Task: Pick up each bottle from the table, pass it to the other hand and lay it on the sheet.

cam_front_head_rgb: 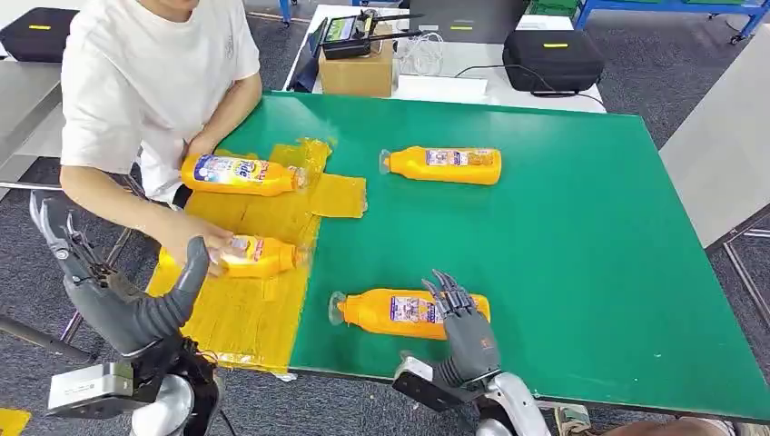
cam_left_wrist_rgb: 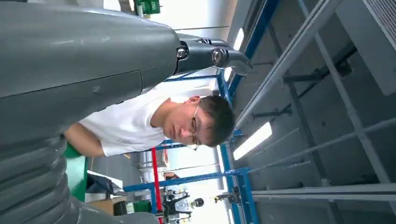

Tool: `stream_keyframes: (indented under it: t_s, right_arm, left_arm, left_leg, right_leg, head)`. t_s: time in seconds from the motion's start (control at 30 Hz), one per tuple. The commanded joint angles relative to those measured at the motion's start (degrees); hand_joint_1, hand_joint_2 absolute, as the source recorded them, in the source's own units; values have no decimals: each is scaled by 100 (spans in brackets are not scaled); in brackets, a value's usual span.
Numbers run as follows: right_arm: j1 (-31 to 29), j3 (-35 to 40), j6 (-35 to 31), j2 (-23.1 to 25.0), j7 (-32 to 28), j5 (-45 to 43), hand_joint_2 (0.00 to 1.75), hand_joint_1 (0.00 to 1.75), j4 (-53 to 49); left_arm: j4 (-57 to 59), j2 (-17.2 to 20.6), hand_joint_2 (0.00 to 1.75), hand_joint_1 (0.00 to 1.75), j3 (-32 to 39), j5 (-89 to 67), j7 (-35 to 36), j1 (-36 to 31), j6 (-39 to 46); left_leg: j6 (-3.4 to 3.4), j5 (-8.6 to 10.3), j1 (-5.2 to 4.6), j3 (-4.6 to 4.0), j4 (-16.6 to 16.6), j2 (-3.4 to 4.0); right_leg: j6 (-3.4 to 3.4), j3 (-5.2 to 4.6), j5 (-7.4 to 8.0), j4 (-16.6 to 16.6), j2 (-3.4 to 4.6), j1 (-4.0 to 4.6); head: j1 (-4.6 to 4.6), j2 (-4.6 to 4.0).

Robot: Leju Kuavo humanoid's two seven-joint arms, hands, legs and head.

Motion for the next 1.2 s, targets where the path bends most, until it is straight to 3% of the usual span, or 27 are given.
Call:
stream_keyframes:
  t_s: [0.03, 0.07, 0.17, 0.33, 0.43, 0.67, 0.83, 0.87, 0.9, 0.93, 1.2]
  right_arm:
    - [-536, -37, 101, -417, 321, 442, 175, 0, 525]
    - [-690, -166, 319, -395, 130, 40, 175, 0, 809]
    - [-1015, -188, 252, -379, 112, 176, 175, 0, 1406]
    - [-1060, -282, 278, -276, 38, -23, 175, 0, 1536]
    - [-1245, -142, 490, -205, 67, -47, 175, 0, 1857]
    - [-1695, -28, 1080, -153, -137, -632, 175, 0, 2733]
    - [-1755, 17, 1045, -174, -194, -658, 175, 0, 2884]
    - [-1824, 163, 1110, -236, -124, -585, 175, 108, 2987]
    - [-1906, 300, 1216, -299, -61, -544, 175, 150, 3109]
    - [-1959, 356, 1295, -333, -49, -557, 175, 175, 3210]
    - [-2210, 622, 1594, -411, -34, -604, 175, 175, 3581]
  left_arm:
    - [183, 251, 175, 0, -192, -56, 17, -29, -177]
    - [274, 262, 175, 0, -222, -99, 17, -82, -263]
    - [424, 254, 175, 0, -285, -136, 17, -152, -327]
    - [479, 240, 175, 0, -288, -139, 17, -174, -357]
    - [561, 235, 175, 0, -301, -197, 17, -216, -432]
    - [811, 259, 175, 0, -262, 11, 17, -437, -593]
    - [818, 252, 175, 0, -245, 39, 17, -449, -640]
    - [818, 240, 175, 0, -233, 10, 17, -451, -637]
    - [833, 253, 175, 0, -236, -9, 17, -470, -624]
    - [857, 250, 175, 0, -229, 31, 17, -481, -636]
    - [1050, 246, 175, 0, -269, 45, 17, -582, -720]
  left_leg:
    - [17, 0, -2, 8, -9, -3]
    - [20, -1, 1, 10, -10, 2]
    - [18, 4, 2, 13, -14, -3]
    - [12, 2, -1, 11, -9, -2]
    - [24, 5, 6, 21, -22, -11]
    - [17, 7, 4, 17, -14, 0]
    - [9, 3, 1, 32, -7, 4]
    - [15, 7, 4, 34, -13, -2]
    - [11, 4, 2, 36, -10, 3]
    - [16, 7, 4, 35, -14, 0]
    - [10, 3, 4, 74, -8, 24]
  right_leg:
    - [-21, 8, 1, -10, 1, 3]
    - [-27, 9, 4, -14, 6, 7]
    - [-26, 16, 7, -19, 1, 7]
    - [-17, 9, 3, -10, 1, 3]
    - [-42, 22, 6, -26, -5, 14]
    - [-28, 16, 8, -16, 3, 10]
    - [-16, 26, 3, -9, 1, 5]
    - [-27, 30, 7, -16, -4, 10]
    - [-20, 30, 4, -12, 1, 7]
    - [-27, 30, 7, -17, -2, 10]
    - [-15, 58, 4, -12, 23, 8]
  head:
    - [0, 0]
    - [0, 0]
    - [0, 0]
    - [0, 0]
    - [0, 0]
    - [-2, 0]
    - [0, 0]
    - [0, 0]
    - [0, 0]
    - [0, 0]
    - [-2, 0]
